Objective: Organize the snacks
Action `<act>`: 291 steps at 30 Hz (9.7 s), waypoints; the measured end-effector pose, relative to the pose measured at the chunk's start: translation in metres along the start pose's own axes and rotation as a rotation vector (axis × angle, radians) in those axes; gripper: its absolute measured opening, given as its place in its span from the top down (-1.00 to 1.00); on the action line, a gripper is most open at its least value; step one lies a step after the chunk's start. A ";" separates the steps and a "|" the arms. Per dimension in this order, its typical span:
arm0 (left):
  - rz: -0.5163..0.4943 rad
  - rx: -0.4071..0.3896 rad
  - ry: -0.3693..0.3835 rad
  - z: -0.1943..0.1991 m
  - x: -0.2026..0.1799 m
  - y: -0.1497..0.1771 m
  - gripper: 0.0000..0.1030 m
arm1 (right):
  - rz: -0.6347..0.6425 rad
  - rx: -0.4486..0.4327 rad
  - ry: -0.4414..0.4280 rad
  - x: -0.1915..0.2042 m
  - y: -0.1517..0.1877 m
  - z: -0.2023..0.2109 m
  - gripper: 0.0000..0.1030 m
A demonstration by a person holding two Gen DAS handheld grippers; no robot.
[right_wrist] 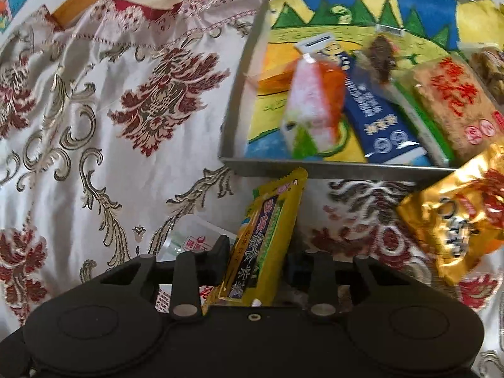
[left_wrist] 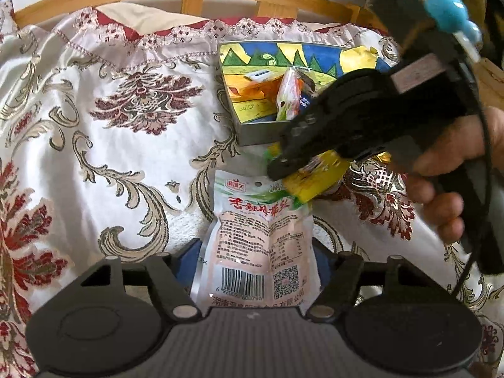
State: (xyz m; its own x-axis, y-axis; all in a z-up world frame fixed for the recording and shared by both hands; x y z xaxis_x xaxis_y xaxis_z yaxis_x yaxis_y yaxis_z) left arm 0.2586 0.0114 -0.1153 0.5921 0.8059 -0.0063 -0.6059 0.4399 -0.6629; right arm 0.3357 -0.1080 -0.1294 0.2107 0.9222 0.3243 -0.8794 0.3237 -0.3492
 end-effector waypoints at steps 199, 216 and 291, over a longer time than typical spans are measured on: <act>0.058 -0.139 -0.423 0.070 -0.114 0.011 -0.99 | 0.033 -0.566 0.023 -0.195 0.143 0.187 -0.99; 0.054 -0.138 -0.404 0.046 -0.104 -0.017 -0.99 | 0.125 -0.602 0.011 -0.182 0.119 0.177 -0.99; -0.240 -0.095 0.027 -0.109 -0.154 -0.133 0.48 | 0.163 -0.527 -0.034 -0.213 0.018 0.095 0.32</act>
State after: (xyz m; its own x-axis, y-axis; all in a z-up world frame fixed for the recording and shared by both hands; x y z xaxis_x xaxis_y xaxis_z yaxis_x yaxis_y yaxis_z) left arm 0.3066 -0.2144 -0.1078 0.7275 0.6715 0.1408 -0.3941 0.5769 -0.7154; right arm 0.2340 -0.3184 -0.1209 0.0681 0.9647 0.2545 -0.5649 0.2476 -0.7871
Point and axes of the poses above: each gripper's, at about its wrist camera, not at the fingertips, and z roughly against the way its jaws point, x to its left, y to its underside, the point moved 9 cm from there along -z, roughly the way its jaws point, and after that the axes turned 13 degrees about -z, right-handed, at the moved point
